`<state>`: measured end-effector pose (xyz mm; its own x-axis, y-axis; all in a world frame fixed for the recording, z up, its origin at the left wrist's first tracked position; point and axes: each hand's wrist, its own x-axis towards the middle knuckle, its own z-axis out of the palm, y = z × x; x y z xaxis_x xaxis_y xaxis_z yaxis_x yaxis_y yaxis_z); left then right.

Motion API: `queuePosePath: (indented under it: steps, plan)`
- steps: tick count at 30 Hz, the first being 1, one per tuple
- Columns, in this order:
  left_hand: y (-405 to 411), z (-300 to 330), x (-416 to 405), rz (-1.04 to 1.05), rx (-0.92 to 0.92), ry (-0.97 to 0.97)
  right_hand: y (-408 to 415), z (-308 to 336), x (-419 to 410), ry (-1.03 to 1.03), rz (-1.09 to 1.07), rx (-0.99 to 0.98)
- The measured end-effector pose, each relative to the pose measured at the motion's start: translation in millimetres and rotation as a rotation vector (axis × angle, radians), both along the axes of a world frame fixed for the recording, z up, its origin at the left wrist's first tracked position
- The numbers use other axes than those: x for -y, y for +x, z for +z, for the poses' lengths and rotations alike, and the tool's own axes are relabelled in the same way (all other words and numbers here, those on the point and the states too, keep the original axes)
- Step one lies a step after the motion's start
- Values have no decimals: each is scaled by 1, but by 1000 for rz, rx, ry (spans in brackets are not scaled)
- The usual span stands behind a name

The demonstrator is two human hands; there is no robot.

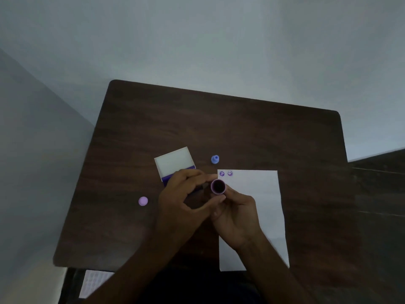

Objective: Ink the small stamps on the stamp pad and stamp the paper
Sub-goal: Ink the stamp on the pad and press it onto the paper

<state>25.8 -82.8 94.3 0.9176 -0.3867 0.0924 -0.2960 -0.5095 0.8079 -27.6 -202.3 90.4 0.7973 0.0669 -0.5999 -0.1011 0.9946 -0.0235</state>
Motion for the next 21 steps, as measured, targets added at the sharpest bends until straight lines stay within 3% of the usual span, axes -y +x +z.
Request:
queuePosePath:
  steps: [3,6,11,21]
  plan:
    - [-6,7,12,13,124,25,-6,3,10,-33,6,15]
    - [-13,9,26,66,-22,22,-11,5,18,-66,-5,12]
    - [-14,12,33,-68,68,52,-16,4,33,-64,-15,51]
    - [-14,-7,73,-66,-94,-54,-34,-30,74,-201,25,8]
